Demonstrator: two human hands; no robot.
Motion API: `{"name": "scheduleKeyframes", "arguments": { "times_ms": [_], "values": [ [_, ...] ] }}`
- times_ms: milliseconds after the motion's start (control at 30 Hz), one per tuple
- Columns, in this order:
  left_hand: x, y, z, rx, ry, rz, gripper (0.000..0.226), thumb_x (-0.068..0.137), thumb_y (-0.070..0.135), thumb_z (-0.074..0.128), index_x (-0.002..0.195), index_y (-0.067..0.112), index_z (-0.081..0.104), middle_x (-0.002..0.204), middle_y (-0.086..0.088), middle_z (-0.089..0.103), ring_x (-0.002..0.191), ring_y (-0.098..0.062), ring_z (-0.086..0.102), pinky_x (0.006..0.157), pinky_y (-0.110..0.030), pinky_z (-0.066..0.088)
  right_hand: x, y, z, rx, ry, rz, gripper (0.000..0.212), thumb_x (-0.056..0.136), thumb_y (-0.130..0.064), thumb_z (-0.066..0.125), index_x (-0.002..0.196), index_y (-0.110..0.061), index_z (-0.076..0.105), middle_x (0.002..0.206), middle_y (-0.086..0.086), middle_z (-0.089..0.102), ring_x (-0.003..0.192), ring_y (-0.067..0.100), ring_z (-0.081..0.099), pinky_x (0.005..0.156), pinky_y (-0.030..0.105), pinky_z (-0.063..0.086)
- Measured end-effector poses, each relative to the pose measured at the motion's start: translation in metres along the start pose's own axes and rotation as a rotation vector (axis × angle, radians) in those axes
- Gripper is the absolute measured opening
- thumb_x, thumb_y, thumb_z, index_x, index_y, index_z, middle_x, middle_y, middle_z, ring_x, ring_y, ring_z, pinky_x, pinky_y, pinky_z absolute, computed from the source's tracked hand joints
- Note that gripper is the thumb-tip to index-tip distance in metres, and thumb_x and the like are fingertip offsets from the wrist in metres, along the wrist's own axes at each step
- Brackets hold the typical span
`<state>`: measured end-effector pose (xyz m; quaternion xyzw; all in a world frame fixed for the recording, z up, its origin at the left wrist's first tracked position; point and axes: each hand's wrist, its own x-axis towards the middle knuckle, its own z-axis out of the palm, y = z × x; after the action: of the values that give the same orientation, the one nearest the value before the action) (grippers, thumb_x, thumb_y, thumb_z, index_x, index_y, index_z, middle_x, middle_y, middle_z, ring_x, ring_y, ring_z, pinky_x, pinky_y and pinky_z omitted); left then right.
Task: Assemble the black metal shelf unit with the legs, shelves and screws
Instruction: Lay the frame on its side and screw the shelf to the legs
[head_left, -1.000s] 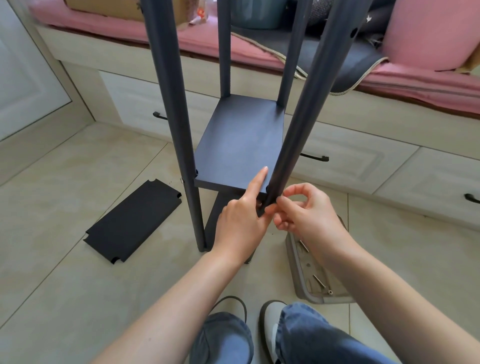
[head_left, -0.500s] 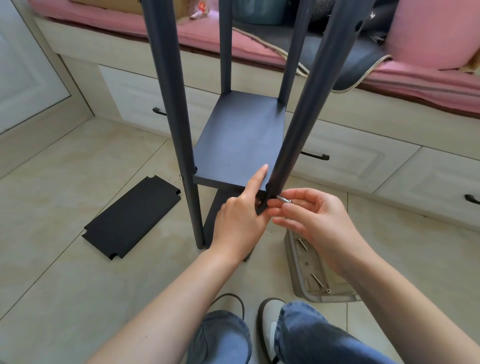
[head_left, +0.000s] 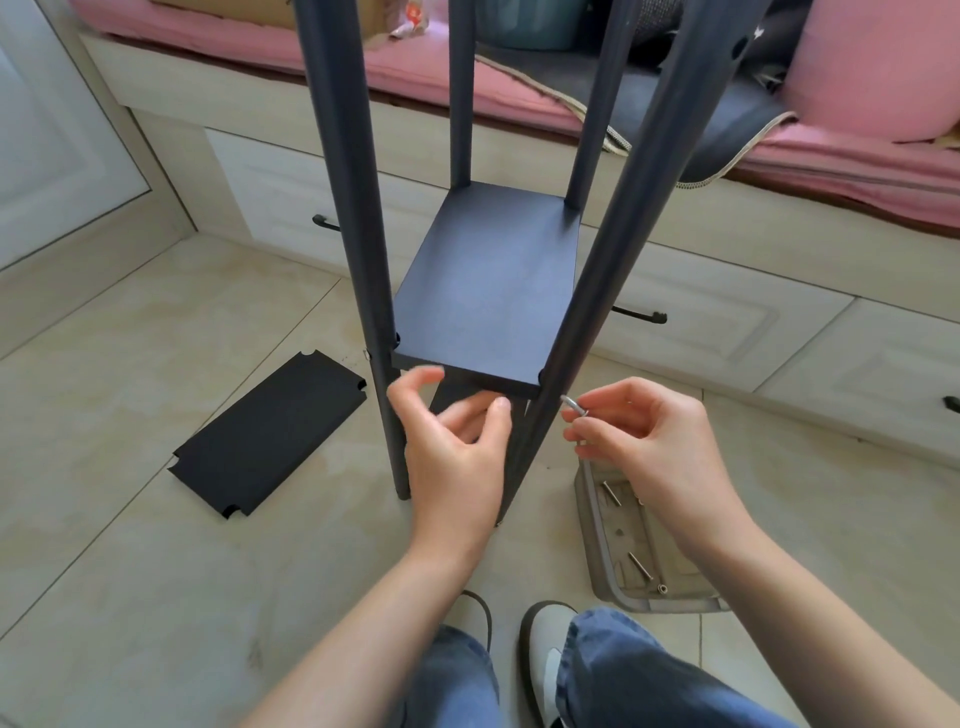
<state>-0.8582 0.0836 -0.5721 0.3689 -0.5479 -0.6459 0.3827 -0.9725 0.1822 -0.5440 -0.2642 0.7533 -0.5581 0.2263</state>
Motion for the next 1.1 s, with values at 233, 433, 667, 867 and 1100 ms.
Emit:
{"name": "scheduleKeyframes", "arguments": {
  "times_ms": [233,433,667,867,1100],
  "values": [
    [0.016,0.004,0.013,-0.399,-0.025,-0.362,0.027,0.095,0.02,0.069,0.117,0.009,0.057,0.106,-0.011,0.077,0.094,-0.018,0.076,0.066,-0.015,0.056,0.0,0.002,0.003,-0.014,0.012,-0.034,0.012,0.083,-0.003,0.075,0.086,-0.013,0.071,0.08,0.002,0.076,0.075,0.016,0.074,0.071,0.031,0.06],
    [0.023,-0.004,0.025,-0.444,-0.105,-0.334,0.027,0.093,0.007,0.067,0.119,-0.001,0.065,0.111,-0.014,0.075,0.106,-0.026,0.072,0.091,-0.028,0.058,0.002,0.002,0.005,-0.022,0.025,-0.075,0.01,0.083,-0.005,0.076,0.085,-0.014,0.071,0.077,0.002,0.075,0.072,0.015,0.074,0.069,0.028,0.059],
    [0.025,-0.008,0.024,-0.454,-0.106,-0.262,0.026,0.092,0.005,0.068,0.117,0.005,0.064,0.105,-0.006,0.076,0.103,-0.023,0.073,0.086,-0.026,0.058,0.002,0.007,0.007,-0.053,0.041,-0.097,0.013,0.081,-0.003,0.078,0.085,-0.013,0.07,0.078,0.002,0.075,0.073,0.014,0.074,0.072,0.029,0.06],
    [0.026,-0.014,0.023,-0.378,-0.122,-0.213,0.023,0.092,0.012,0.07,0.114,0.015,0.066,0.104,0.0,0.077,0.105,-0.019,0.072,0.096,-0.033,0.054,0.002,0.008,0.009,-0.039,0.051,-0.09,0.006,0.084,-0.01,0.076,0.088,-0.012,0.072,0.078,0.001,0.075,0.073,0.014,0.073,0.071,0.029,0.06],
    [0.027,-0.019,0.022,-0.324,-0.125,-0.184,0.026,0.092,0.017,0.07,0.117,0.016,0.065,0.112,-0.003,0.076,0.111,-0.022,0.07,0.107,-0.044,0.049,0.004,0.007,0.012,-0.081,0.063,-0.093,0.006,0.085,-0.012,0.075,0.087,-0.013,0.07,0.076,-0.001,0.074,0.072,0.011,0.072,0.072,0.03,0.059]
  ]
}}
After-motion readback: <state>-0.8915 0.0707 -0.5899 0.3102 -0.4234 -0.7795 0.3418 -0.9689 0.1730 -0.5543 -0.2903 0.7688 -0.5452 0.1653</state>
